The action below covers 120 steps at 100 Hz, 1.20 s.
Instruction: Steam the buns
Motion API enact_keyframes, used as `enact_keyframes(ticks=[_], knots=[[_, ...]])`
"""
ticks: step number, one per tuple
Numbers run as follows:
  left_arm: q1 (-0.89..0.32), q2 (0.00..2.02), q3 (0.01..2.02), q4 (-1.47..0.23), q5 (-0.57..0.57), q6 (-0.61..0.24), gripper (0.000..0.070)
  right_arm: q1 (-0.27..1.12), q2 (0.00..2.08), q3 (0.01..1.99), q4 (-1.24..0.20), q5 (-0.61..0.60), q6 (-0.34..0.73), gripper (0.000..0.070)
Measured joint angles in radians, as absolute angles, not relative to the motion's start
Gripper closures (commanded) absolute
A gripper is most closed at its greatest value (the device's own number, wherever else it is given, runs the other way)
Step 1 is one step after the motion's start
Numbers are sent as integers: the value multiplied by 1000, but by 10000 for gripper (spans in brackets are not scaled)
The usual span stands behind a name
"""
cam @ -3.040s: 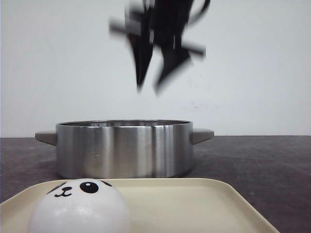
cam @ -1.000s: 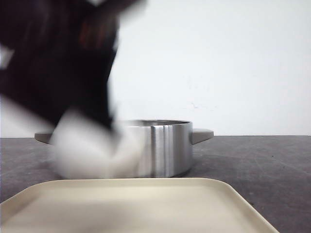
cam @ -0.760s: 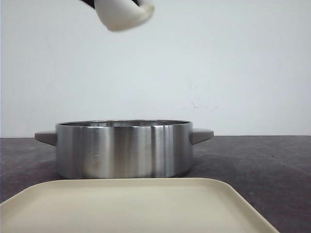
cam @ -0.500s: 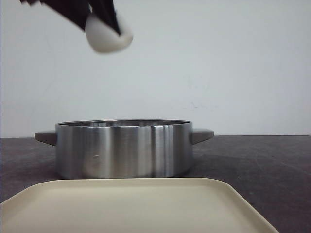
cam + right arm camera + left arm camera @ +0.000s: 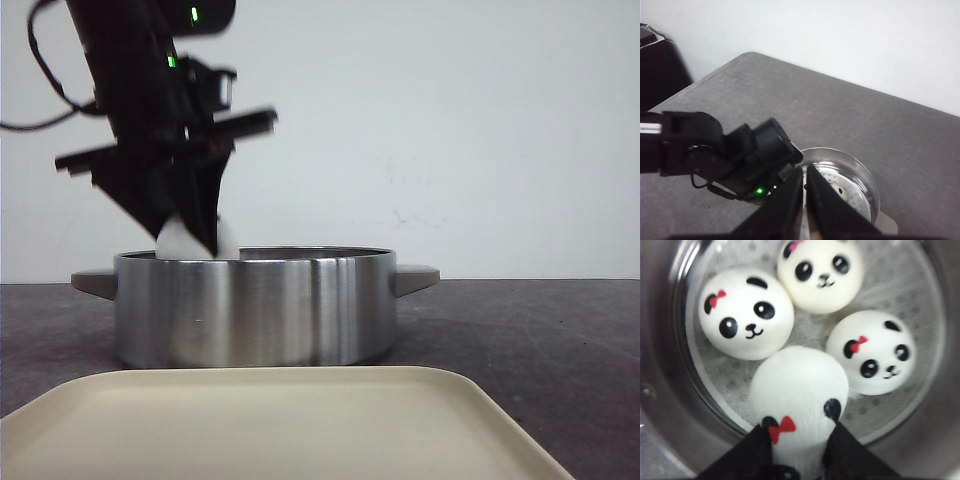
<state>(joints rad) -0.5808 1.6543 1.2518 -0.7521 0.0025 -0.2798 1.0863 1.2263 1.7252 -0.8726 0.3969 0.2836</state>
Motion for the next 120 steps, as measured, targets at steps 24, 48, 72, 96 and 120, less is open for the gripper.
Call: enact_keyframes(ticks=[24,48,72,96,120], knots=[[-581,1708,1252,-760,41,-281,378,1086,1226,1725,-877,397,284,697],[-583,1715,1276,-771,57,-282,56,1087,1226,1725,-878,397,284,697],[-576,1702,1390,-834,54,-292,58,1087,1226,1725,-886,454,271,697],[-576,1455,1465,-749,-12,-298,431,1080,1226,1717,-889,571,258,696],[-571,1159,1467,-806,-132,-285,651,1071,1225,1634,-805,577,258,695]])
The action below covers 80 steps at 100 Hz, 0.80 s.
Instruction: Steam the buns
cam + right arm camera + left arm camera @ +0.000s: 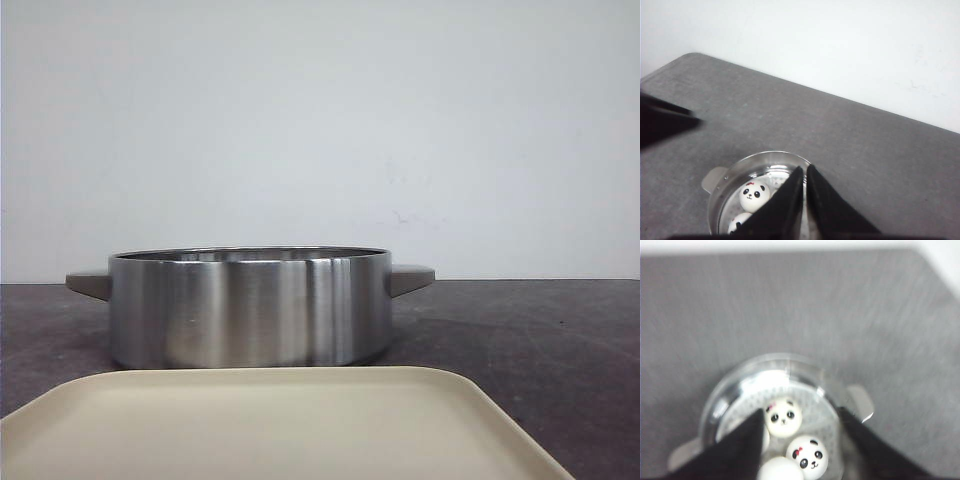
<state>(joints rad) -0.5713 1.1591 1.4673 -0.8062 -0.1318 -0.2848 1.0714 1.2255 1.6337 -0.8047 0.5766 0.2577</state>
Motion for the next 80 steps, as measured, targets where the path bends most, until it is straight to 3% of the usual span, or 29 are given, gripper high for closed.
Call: enact_keyframes(ticks=[8,41,80], knots=[[-563,1086,1467,-855,-191,-278,700,1071,1225,1577,-738,576,257,694],[-550,830,1465,-967,-270,-254,700,1072,1226,1286,-316,569,179,694],[-548,723,1463,-1079,-344,-253,700,1072,1226,1282,-283,523,162,695]])
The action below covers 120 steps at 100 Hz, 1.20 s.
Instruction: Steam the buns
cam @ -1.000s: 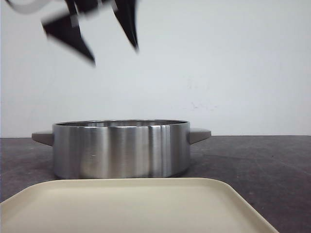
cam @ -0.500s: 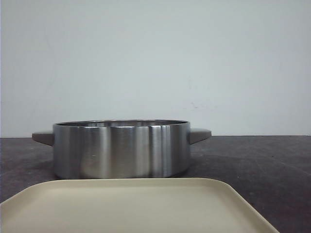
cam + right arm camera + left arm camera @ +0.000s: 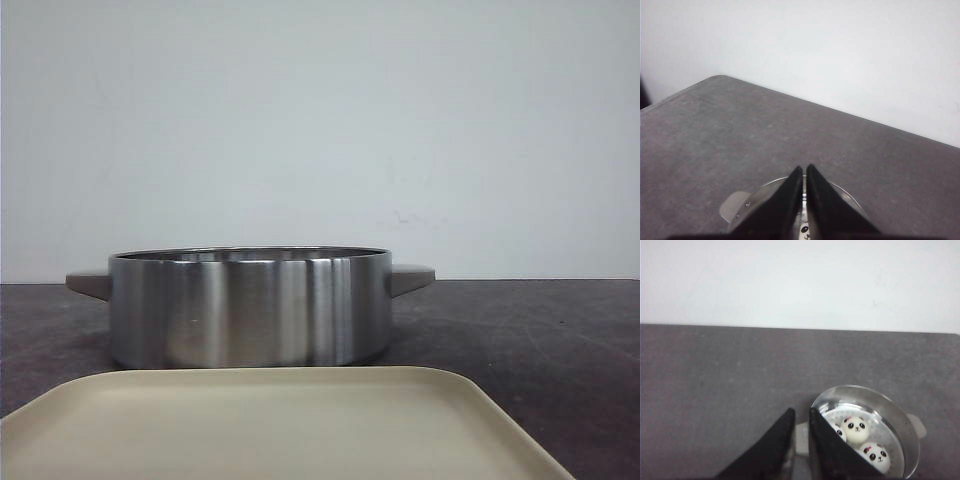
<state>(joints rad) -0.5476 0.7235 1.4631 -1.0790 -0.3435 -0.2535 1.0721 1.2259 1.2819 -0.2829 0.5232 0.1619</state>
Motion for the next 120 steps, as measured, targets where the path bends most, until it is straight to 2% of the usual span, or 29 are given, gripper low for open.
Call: enact_keyframes(ticks=[69,89,100,120], knots=[[-548,712,1463,-1092,-344,-253,700,1069,1224,1282,-280,523,161,695],[-548,712,1463,-1092,-344,-253,700,1035,1147,1269,-331,513,164,695],[-548,712,1463,-1092,-345,-253,700,946,1042,1179,-299,437,160,695],[-548,712,1463,-1092,-345,-253,700,724,795,832,-52,174,138,695]])
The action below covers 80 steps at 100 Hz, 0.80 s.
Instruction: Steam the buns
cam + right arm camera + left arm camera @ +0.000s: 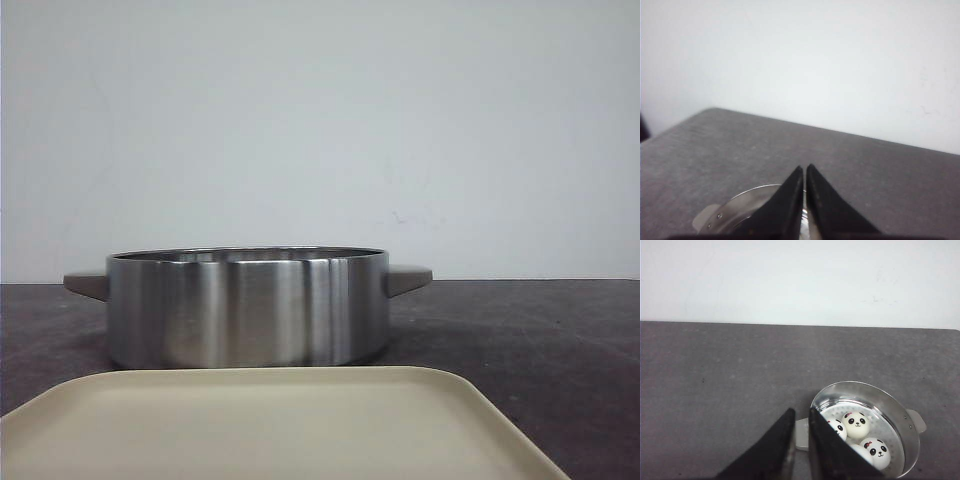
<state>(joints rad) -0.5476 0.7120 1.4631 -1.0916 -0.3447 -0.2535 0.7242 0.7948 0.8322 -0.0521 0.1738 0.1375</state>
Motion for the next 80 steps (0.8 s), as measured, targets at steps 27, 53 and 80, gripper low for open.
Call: enact_keyframes(ticks=[27,53,80], knots=[[-548,712,1463,-1092,-345,-253,700,366,381,397,10,28,135,695],[-548,712,1463,-1092,-345,-253,700,104,114,173,15,28,135,695],[-548,712,1463,-1092,-345,-253,700,50,20,14,-7,19,137,695]])
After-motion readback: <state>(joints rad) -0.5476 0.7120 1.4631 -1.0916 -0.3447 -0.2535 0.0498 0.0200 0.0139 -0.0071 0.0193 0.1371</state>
